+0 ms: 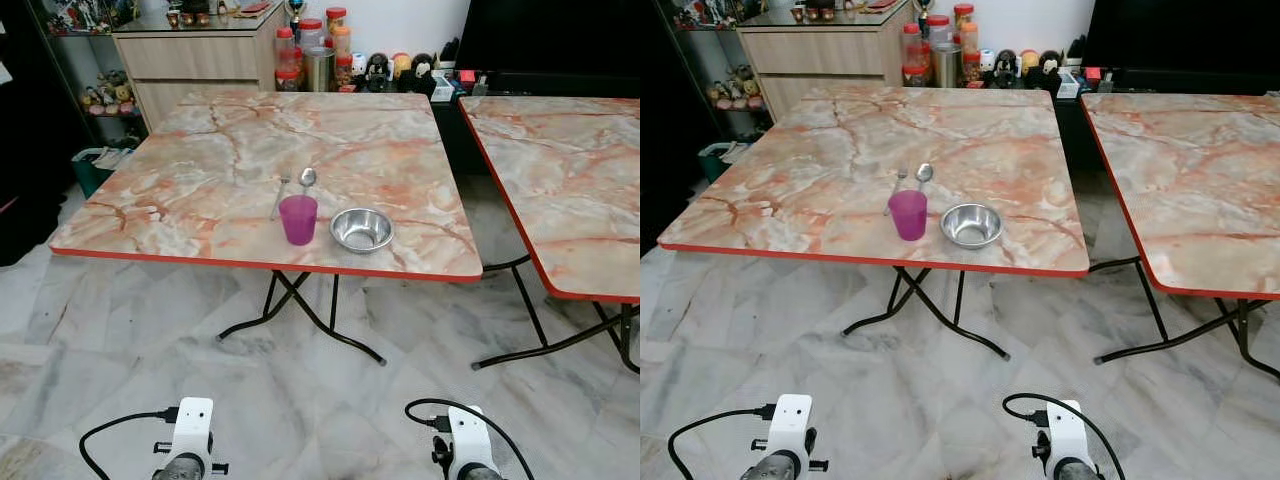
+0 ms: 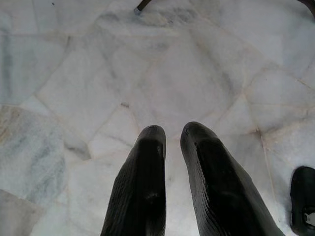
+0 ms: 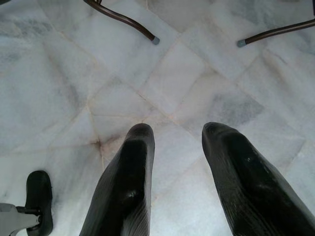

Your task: Setting the table

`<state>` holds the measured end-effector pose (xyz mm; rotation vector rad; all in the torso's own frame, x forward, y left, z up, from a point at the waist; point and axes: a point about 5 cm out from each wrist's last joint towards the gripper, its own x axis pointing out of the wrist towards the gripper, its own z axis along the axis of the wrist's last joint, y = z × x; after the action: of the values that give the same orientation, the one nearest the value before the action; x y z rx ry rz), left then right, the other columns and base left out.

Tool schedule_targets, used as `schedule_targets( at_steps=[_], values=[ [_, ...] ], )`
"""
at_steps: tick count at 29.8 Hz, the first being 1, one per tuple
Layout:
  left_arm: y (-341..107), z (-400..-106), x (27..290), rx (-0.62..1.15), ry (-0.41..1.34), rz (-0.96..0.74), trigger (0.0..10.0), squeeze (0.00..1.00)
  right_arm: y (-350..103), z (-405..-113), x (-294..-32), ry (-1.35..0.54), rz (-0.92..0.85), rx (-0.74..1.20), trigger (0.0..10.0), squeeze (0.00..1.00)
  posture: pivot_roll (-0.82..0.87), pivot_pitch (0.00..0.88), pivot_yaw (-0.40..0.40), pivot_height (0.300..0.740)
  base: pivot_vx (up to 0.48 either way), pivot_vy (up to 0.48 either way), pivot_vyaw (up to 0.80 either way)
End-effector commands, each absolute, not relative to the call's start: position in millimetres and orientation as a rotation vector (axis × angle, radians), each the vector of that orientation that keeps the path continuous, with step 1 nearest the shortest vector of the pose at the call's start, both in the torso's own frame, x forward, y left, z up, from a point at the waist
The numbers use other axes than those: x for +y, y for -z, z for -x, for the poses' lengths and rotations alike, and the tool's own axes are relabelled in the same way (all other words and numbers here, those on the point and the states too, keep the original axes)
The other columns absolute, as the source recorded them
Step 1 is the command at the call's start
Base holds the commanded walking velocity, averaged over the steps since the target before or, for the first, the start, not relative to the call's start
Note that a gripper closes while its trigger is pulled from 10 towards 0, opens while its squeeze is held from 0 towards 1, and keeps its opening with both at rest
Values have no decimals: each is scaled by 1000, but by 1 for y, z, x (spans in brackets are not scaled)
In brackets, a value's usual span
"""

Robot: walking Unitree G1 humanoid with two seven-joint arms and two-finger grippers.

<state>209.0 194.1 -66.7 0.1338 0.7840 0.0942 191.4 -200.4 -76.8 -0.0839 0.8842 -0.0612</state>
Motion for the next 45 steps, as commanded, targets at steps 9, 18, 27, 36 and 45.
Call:
schedule_targets(
  at_steps=[9,18,27,36,45],
  values=[
    [68,-207,196,800,-84,-139,10000,0,72,-201,-197,73,34,843,10000,0,80,0,32,740,0,0,0],
    [67,-209,196,793,-84,-139,10000,0,69,-206,-197,71,33,825,10000,0,81,0,31,740,0,0,0],
    [67,-209,195,794,-84,-138,10000,0,67,-209,-197,70,31,814,10000,0,79,0,30,740,0,0,0],
    [67,-209,195,793,-83,-138,10000,0,60,-221,-193,59,20,770,10000,0,78,0,29,740,0,0,0],
    [66,-211,195,790,-84,-137,10000,0,61,-220,-193,59,24,780,10000,0,81,0,24,740,0,0,0]
  ],
)
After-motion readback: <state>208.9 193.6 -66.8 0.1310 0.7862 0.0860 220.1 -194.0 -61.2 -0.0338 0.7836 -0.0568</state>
